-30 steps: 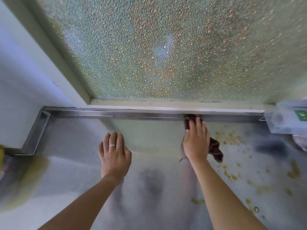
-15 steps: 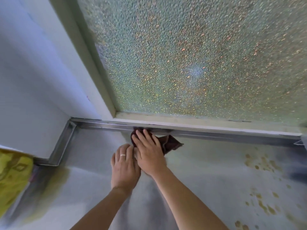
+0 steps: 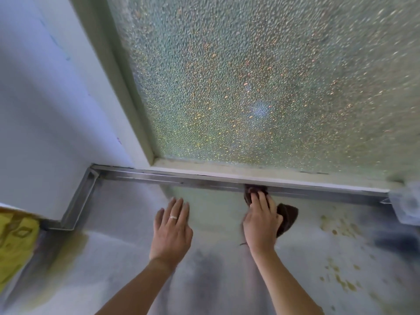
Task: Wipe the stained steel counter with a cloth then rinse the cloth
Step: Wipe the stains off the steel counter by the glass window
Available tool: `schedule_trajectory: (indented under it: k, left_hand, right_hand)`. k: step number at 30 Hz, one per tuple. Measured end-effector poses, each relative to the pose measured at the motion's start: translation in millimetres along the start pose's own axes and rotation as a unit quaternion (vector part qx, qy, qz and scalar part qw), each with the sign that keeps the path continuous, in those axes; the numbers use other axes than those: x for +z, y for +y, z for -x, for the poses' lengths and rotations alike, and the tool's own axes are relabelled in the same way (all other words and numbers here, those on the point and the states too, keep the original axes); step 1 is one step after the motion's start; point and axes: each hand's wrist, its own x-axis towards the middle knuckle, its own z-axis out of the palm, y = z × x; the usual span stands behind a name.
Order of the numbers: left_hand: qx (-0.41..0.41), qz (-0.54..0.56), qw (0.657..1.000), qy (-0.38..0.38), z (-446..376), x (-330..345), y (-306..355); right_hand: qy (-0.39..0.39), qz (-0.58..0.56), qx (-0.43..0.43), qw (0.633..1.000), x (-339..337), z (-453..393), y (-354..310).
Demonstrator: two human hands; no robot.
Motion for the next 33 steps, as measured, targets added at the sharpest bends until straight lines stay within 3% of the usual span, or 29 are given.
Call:
schedule_trajectory:
  k: [2, 7, 9, 12, 14, 17, 21, 26, 29, 31, 33]
  left_hand:
    - [-0.009, 0.006, 1.0, -0.007, -2, 1, 1]
    - [0.0, -0.004, 1.0, 0.001, -5, 5, -2]
    - [-0.004, 0.002, 1.0, -0.009, -5, 3, -2]
    - [-0.01, 0.012, 1.0, -0.011, -4, 0, -1]
    - [-0.014, 0.021, 1.0, -0.013, -5, 0, 0]
    - [-0.016, 0.024, 1.0, -0.003, -7, 3, -2]
    - [-0.015, 0.034, 0.999, 0.016, -8, 9, -4]
    - [-0.01, 0.018, 1.0, 0.019, -9, 12, -4]
    - [-0.01, 0.028, 0.999, 0.023, -7, 11, -5]
    - [-0.01, 0.035, 0.999, 0.025, -7, 10, -7]
    - [-0.008, 0.041, 0.999, 0.022, -8, 11, -7]
  right_hand:
    - [0.011, -0.024, 0.012, 1.0, 6, 7, -21]
    - [-0.012, -0.079, -0.153, 0.985, 22, 26, -100]
    - [-0.019, -0.083, -0.201, 0.976, 20, 18, -96]
    - [-0.044, -0.011, -0.296, 0.954, 7, -4, -35]
    - [-0.034, 0.017, -0.24, 0.97, 0, -18, 19]
    - [0.025, 0.019, -0.084, 0.996, -6, -15, 65]
    - [0.059, -0.041, 0.066, 0.995, 7, -2, 5]
    - [0.0, -0.071, -0.089, 0.994, 26, 28, -93]
    - [-0.023, -0.024, -0.185, 0.982, 15, 13, -69]
    - [-0.018, 0.003, -0.167, 0.986, 4, -6, -19]
    - [0.0, 0.013, -0.078, 0.997, -7, -18, 26]
